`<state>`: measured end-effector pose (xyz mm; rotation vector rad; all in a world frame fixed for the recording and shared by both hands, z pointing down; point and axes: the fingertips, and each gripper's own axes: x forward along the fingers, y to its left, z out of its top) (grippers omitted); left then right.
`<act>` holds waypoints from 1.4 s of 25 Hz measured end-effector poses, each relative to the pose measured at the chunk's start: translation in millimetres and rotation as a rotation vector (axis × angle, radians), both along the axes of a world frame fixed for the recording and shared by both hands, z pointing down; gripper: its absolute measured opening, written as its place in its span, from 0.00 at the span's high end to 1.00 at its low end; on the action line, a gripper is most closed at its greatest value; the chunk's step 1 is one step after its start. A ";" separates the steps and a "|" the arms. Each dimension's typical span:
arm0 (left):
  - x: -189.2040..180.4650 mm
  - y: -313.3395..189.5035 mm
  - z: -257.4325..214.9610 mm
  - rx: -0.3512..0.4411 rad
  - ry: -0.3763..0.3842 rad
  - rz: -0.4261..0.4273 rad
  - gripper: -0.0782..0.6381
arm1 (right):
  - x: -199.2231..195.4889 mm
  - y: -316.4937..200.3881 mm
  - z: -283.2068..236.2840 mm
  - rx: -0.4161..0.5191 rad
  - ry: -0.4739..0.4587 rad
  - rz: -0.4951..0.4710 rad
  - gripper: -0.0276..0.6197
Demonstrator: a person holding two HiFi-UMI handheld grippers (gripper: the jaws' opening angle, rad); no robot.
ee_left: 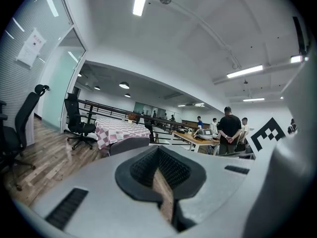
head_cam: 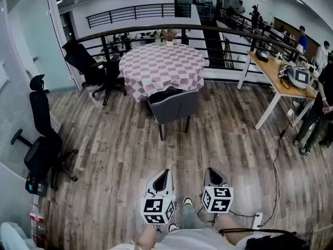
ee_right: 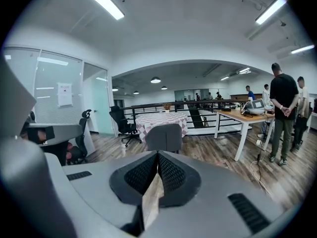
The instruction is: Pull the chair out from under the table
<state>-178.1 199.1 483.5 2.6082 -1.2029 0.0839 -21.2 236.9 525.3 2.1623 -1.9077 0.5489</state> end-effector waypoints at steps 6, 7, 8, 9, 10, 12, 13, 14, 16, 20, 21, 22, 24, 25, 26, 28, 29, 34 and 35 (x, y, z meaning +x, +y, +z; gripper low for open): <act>20.8 -34.9 2.6 0.000 -0.010 -0.007 0.89 | 13.8 -39.7 -0.4 -0.003 -0.013 -0.033 0.93; 26.5 -41.5 1.5 0.000 -0.005 -0.005 0.89 | 18.6 -46.9 -2.5 -0.003 -0.007 -0.036 0.93; 32.7 -47.5 0.3 0.002 0.000 -0.001 0.89 | 24.5 -53.9 -4.2 -0.003 0.000 -0.037 0.93; 38.7 -53.1 -0.4 0.004 0.004 0.003 0.89 | 30.3 -60.8 -4.9 -0.004 0.007 -0.037 0.93; 44.1 -58.7 -0.2 0.006 0.006 0.008 0.89 | 35.6 -67.9 -4.2 -0.006 0.011 -0.037 0.93; 54.1 -70.6 2.3 0.004 0.002 0.017 0.89 | 44.5 -81.9 -0.4 -0.012 0.008 -0.035 0.93; 59.1 -77.1 3.9 0.002 -0.002 0.021 0.89 | 48.2 -88.7 1.4 -0.015 0.004 -0.036 0.93; 64.1 -83.7 5.3 -0.001 -0.006 0.023 0.89 | 51.6 -95.3 2.8 -0.018 0.002 -0.039 0.93; 74.0 -96.7 7.4 -0.011 -0.011 0.018 0.89 | 59.1 -107.7 5.5 -0.031 0.006 -0.051 0.93; 95.6 -119.6 5.6 -0.021 -0.005 0.008 0.89 | 81.0 -130.2 7.1 -0.053 0.005 -0.062 0.93; 101.4 -124.8 4.2 -0.019 -0.002 0.010 0.89 | 87.5 -135.8 6.7 -0.055 0.005 -0.061 0.93; 106.8 -130.0 3.3 -0.016 -0.001 0.010 0.89 | 93.7 -141.5 6.7 -0.056 0.004 -0.061 0.93; 115.9 -139.9 3.6 -0.017 -0.003 0.007 0.89 | 104.0 -151.8 9.0 -0.062 0.001 -0.063 0.93; 120.1 -144.3 4.3 -0.019 -0.007 0.006 0.89 | 108.1 -156.2 10.6 -0.065 0.000 -0.065 0.93; 124.4 -148.4 5.0 -0.021 -0.011 0.005 0.89 | 111.8 -160.0 12.1 -0.069 -0.002 -0.068 0.93; 132.8 -156.0 5.2 -0.023 -0.022 0.006 0.89 | 118.2 -167.3 13.8 -0.074 -0.005 -0.075 0.93; 136.6 -159.6 5.0 -0.023 -0.025 0.005 0.89 | 121.2 -170.7 14.1 -0.076 -0.006 -0.079 0.93; 150.9 -173.8 6.8 -0.040 -0.029 -0.001 0.89 | 135.0 -185.1 17.2 -0.093 -0.017 -0.096 0.93; 153.2 -176.2 7.7 -0.042 -0.031 -0.001 0.89 | 137.6 -187.8 18.6 -0.097 -0.019 -0.097 0.93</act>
